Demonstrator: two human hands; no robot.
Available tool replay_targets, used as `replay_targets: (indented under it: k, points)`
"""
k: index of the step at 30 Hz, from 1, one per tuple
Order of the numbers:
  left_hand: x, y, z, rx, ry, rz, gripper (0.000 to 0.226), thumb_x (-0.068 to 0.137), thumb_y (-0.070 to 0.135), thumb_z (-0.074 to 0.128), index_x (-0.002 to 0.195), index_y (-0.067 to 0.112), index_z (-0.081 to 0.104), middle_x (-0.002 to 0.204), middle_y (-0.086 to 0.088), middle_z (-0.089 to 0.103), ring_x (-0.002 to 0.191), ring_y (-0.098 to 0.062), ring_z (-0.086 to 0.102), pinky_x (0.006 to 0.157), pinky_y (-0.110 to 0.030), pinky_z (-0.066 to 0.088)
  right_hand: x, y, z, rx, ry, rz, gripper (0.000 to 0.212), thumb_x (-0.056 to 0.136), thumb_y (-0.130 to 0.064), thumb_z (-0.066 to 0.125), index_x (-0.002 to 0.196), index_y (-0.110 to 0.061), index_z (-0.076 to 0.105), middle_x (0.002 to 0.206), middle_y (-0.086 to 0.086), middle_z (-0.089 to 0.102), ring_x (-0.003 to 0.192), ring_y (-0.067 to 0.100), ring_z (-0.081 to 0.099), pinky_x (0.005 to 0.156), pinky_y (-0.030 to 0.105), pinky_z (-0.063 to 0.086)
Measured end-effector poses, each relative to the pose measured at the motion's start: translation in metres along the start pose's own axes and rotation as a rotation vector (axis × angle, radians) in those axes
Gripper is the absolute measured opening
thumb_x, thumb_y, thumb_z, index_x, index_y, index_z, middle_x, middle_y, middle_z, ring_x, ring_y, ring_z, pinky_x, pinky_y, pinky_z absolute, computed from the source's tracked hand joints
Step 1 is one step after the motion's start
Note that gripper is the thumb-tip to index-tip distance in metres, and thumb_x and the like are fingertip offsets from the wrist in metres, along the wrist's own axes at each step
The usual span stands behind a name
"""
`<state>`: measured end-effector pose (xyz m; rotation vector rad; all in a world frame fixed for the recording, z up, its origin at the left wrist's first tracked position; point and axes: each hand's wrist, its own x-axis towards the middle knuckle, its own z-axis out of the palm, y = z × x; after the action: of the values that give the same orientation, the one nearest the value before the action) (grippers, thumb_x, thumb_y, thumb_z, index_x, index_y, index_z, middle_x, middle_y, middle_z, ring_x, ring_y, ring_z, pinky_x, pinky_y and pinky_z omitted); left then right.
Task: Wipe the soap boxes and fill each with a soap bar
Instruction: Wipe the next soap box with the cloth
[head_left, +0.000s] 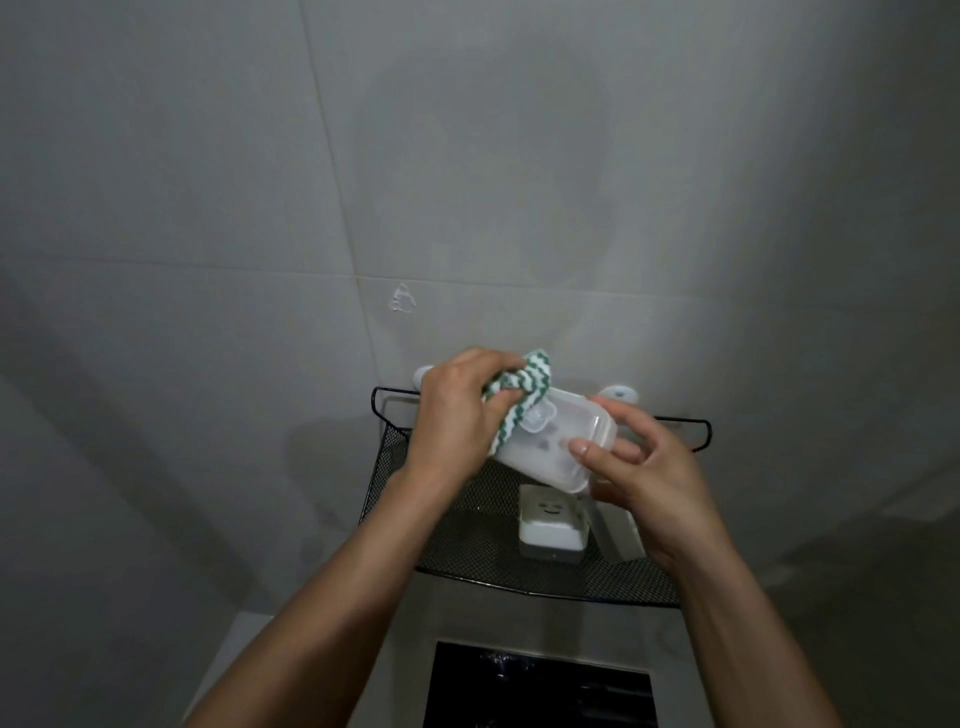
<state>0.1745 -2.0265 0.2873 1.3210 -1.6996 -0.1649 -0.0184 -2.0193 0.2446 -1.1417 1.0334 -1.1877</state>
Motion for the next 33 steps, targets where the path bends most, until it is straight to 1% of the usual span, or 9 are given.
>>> replay_targets:
  k: [3,7,13,16,21,25,28,30,33]
  points:
    - [0.002,0.014,0.008,-0.059,-0.04,0.04,0.02,0.078,0.005,0.077,0.097,0.009,0.078,0.096,-0.003,0.074,0.087,-0.014,0.067,0.084,-0.023,0.05,0.002,0.0,0.006,0.013,-0.031,-0.008,0.048,0.08,-0.004,0.078,0.124,-0.02,0.064,0.097,0.008,0.079,0.083,0.021,0.076,0.059,0.029,0.059]
    - [-0.005,0.028,0.017,-0.121,-0.176,0.175,0.023,0.08,0.003,0.074,0.101,0.01,0.078,0.105,-0.004,0.074,0.101,-0.017,0.066,0.095,-0.033,0.048,0.004,-0.002,0.002,0.117,-0.075,0.024,0.048,0.07,-0.01,0.08,0.117,-0.016,0.068,0.093,0.01,0.078,0.078,0.019,0.076,0.058,0.025,0.057]
    - [-0.026,0.031,0.017,-0.113,-0.262,0.212,0.034,0.088,0.001,0.064,0.119,0.014,0.072,0.125,0.002,0.067,0.122,-0.012,0.055,0.109,-0.025,0.037,0.007,0.004,-0.015,0.238,-0.113,0.08,0.059,0.059,-0.005,0.082,0.116,-0.018,0.07,0.096,0.013,0.078,0.082,0.022,0.076,0.062,0.031,0.059]
    - [-0.034,0.021,0.015,-0.055,-0.204,0.203,0.035,0.084,0.001,0.069,0.117,0.013,0.072,0.123,-0.001,0.068,0.119,-0.016,0.056,0.107,-0.023,0.038,0.009,0.003,-0.024,0.261,-0.086,0.104,0.053,0.058,-0.003,0.08,0.107,-0.023,0.073,0.095,0.018,0.077,0.079,0.027,0.076,0.06,0.033,0.06]
    - [-0.037,-0.002,0.007,0.04,-0.181,0.111,0.035,0.081,0.005,0.075,0.115,0.013,0.073,0.119,-0.002,0.07,0.11,-0.016,0.058,0.098,-0.003,0.028,0.011,0.001,-0.032,0.219,-0.04,0.129,0.054,0.056,-0.005,0.081,0.108,-0.02,0.072,0.094,0.022,0.076,0.078,0.032,0.076,0.057,0.034,0.06]
    - [-0.039,-0.017,0.009,0.088,-0.197,0.06,0.042,0.088,0.015,0.071,0.129,0.015,0.064,0.129,-0.001,0.063,0.118,-0.014,0.052,0.103,-0.02,0.035,0.014,0.0,-0.025,0.221,-0.003,0.169,0.048,0.055,-0.009,0.082,0.1,-0.02,0.074,0.092,0.018,0.077,0.075,0.028,0.076,0.052,0.03,0.058]
    - [-0.052,-0.02,0.016,0.175,-0.287,0.074,0.071,0.079,0.032,0.078,0.143,0.021,0.047,0.143,0.003,0.047,0.13,-0.009,0.037,0.108,-0.022,0.027,0.015,-0.003,-0.018,0.197,0.028,0.196,0.051,0.06,-0.016,0.081,0.109,-0.012,0.068,0.097,0.014,0.078,0.081,0.026,0.077,0.058,0.031,0.06]
    - [-0.058,-0.02,0.022,0.23,-0.257,0.097,0.081,0.073,0.034,0.082,0.143,0.023,0.044,0.141,0.002,0.045,0.13,-0.012,0.036,0.106,-0.023,0.03,0.015,-0.003,-0.013,0.171,0.029,0.212,0.039,0.068,-0.02,0.081,0.103,-0.009,0.069,0.094,0.014,0.078,0.08,0.025,0.077,0.058,0.031,0.059]
    - [-0.057,-0.022,0.023,0.219,-0.176,0.078,0.072,0.074,0.034,0.081,0.138,0.024,0.05,0.128,0.004,0.052,0.118,-0.011,0.045,0.095,-0.022,0.04,0.015,-0.002,-0.007,0.123,0.035,0.245,0.022,0.084,-0.023,0.076,0.097,-0.007,0.068,0.092,0.014,0.077,0.08,0.025,0.076,0.06,0.03,0.06]
